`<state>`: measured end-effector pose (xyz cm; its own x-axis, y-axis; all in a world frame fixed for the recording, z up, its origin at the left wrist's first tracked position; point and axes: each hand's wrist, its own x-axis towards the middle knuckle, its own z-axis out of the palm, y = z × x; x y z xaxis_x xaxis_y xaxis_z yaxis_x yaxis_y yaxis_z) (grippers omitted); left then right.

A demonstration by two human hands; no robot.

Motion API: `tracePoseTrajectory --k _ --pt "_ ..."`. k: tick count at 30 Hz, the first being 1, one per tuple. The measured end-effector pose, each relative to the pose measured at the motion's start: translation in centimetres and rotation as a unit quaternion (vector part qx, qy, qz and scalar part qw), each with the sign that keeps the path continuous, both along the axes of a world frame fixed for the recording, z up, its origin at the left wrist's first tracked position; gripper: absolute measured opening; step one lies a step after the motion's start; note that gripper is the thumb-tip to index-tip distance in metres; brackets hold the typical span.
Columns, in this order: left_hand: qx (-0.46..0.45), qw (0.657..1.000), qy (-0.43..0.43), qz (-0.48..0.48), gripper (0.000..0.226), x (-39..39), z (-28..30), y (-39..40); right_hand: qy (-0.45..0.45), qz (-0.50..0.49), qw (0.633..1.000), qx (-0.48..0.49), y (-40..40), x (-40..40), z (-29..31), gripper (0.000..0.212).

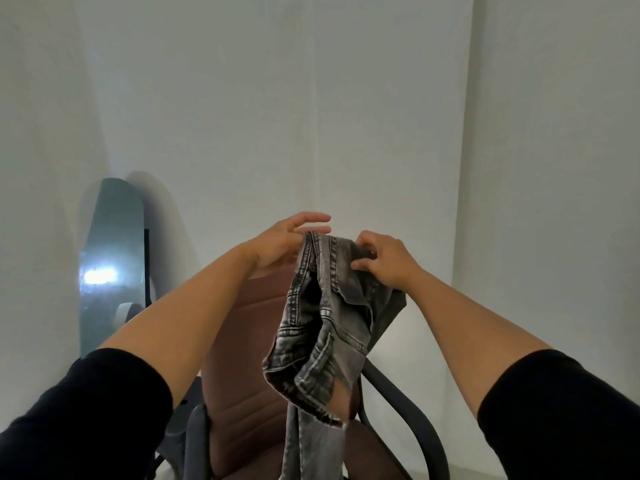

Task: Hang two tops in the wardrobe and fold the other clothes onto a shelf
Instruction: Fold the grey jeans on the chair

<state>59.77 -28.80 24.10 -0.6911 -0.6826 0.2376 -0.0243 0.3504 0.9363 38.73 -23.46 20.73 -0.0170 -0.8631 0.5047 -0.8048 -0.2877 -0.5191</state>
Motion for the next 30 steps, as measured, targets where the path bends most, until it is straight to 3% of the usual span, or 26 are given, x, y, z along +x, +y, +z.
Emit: tracePoseTrajectory --k 3,6,8,12,15,17,20,25,30 --pt "0.107 0.994 -0.009 -0.008 0.049 0.9 0.0 -0.4 0.009 -0.037 0.999 -0.012 -0.3 0.2 0.7 0.016" --pt "-0.039 0.985 -0.152 0.073 0.052 0.2 -0.2 -0.2 0.021 -0.07 0.997 -0.025 -0.5 0.2 0.5 0.016" --pt "-0.127 0.965 -0.183 0.138 0.047 -0.2 -0.3 -0.1 0.011 -0.071 0.997 -0.029 -0.5 0.1 0.1 0.015" --pt "-0.15 0.952 -0.109 0.244 0.032 -0.5 -1.1 -0.5 -0.107 -0.065 0.992 -0.016 0.4 -1.1 0.1 0.022" --pt "-0.168 0.945 -0.085 0.267 0.029 -0.3 -1.5 -0.6 -0.219 -0.215 0.952 0.024 0.7 -3.8 -0.2 0.056" --pt "-0.185 0.943 -0.064 0.271 0.024 0.2 -1.6 -0.8 -0.275 -0.259 0.916 0.134 1.2 -5.0 -0.8 0.069" --pt "-0.214 0.946 -0.05 0.237 0.015 0.8 -2.1 -1.0 -0.338 -0.198 0.889 0.239 1.6 -4.9 -1.6 0.066" --pt "-0.219 0.955 -0.021 0.199 0.021 1.8 -4.2 -1.5 -0.318 -0.184 0.904 0.218 0.3 -3.9 -1.6 0.066" --pt "-0.189 0.961 -0.014 0.203 0.016 2.9 -6.0 -2.0 -0.39 -0.135 0.888 0.203 -0.8 -3.2 -1.7 0.065"
